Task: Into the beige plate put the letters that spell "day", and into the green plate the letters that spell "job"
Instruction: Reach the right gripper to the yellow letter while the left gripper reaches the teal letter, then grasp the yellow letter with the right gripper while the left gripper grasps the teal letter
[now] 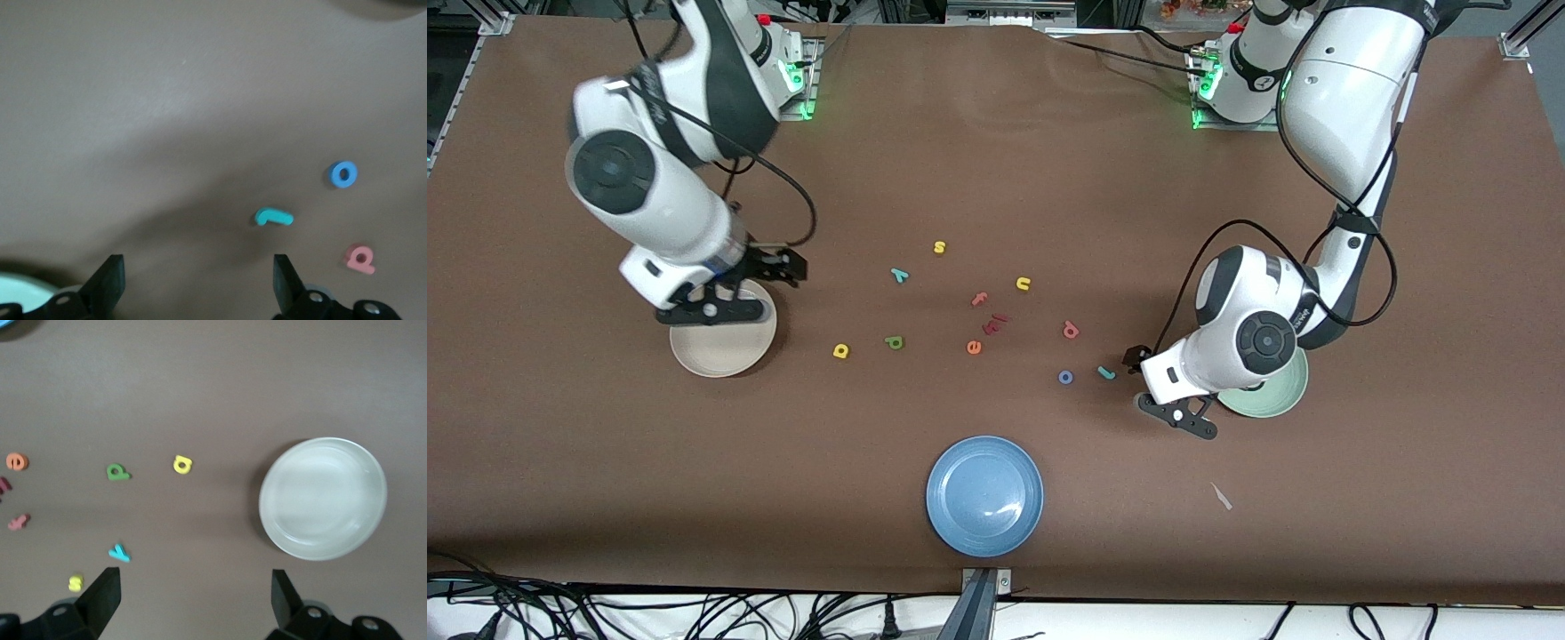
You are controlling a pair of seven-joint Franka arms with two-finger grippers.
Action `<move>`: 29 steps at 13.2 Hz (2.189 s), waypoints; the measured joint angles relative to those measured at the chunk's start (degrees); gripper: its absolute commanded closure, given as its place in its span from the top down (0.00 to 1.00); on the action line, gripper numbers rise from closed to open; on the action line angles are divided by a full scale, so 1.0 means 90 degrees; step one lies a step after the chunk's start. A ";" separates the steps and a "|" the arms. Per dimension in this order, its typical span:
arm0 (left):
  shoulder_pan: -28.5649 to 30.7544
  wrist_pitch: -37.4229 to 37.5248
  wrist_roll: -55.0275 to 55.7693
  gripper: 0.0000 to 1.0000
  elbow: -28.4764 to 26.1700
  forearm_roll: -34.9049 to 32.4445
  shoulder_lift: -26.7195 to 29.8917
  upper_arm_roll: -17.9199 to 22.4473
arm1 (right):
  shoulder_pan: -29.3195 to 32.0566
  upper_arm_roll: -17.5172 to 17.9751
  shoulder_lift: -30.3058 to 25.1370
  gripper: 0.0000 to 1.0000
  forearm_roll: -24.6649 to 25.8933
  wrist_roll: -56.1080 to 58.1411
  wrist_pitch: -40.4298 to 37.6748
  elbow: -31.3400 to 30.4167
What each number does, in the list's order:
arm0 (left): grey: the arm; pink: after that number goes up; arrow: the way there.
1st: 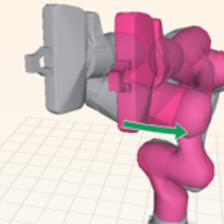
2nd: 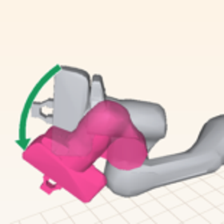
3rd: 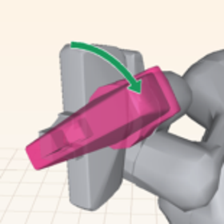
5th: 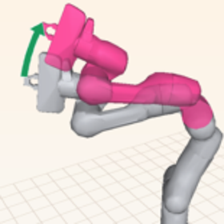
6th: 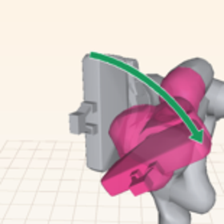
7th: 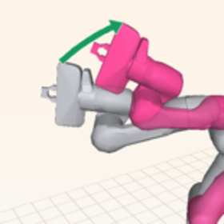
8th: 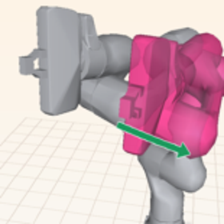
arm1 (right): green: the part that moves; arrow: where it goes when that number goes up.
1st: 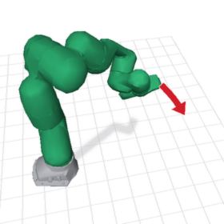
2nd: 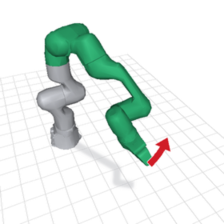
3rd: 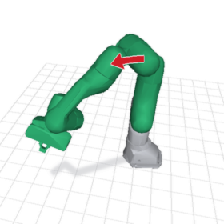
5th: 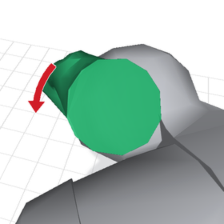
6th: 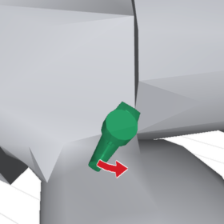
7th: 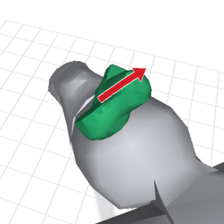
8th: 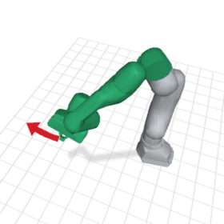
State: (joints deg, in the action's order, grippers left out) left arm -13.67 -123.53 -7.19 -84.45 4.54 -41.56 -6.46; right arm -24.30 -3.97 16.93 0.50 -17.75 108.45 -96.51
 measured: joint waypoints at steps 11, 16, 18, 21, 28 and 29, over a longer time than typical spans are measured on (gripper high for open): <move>-0.0388 -0.0080 0.2680 0.83 0.0021 0.0303 -0.0199 -0.0008 | -0.0063 -0.0017 0.1593 1.00 -0.0745 -0.0715 0.2467 -0.0562; -0.0401 -0.0142 0.4580 0.56 0.0022 0.1173 -0.0419 -0.0015 | -0.0025 -0.0049 0.2040 1.00 -0.1324 -0.0717 0.2844 -0.0561; -0.0396 -0.0145 0.5398 0.51 0.0027 0.1190 -0.0419 -0.0015 | -0.0016 -0.0053 0.2182 0.99 -0.1328 -0.0718 0.2875 -0.0559; -0.0409 -0.0145 0.6218 0.46 0.0027 0.1191 -0.0440 -0.0027 | 0.0006 -0.0058 0.2307 0.86 -0.1328 -0.0717 0.2886 -0.0551; -0.0220 -0.0279 0.6366 0.44 0.0022 0.2093 -0.0689 0.0043 | 0.0033 -0.0073 0.2409 0.48 -0.1327 -0.0713 0.2892 -0.0516; -0.0178 -0.0279 0.6366 0.44 0.0022 0.2094 -0.0702 0.0043 | 0.0036 -0.0077 0.2410 0.46 -0.1327 -0.0710 0.2892 -0.0506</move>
State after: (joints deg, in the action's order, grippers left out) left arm -15.28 -126.05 50.10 -84.25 23.38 -47.88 -6.07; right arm -23.97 -4.67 38.61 -11.44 -24.14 134.48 -101.06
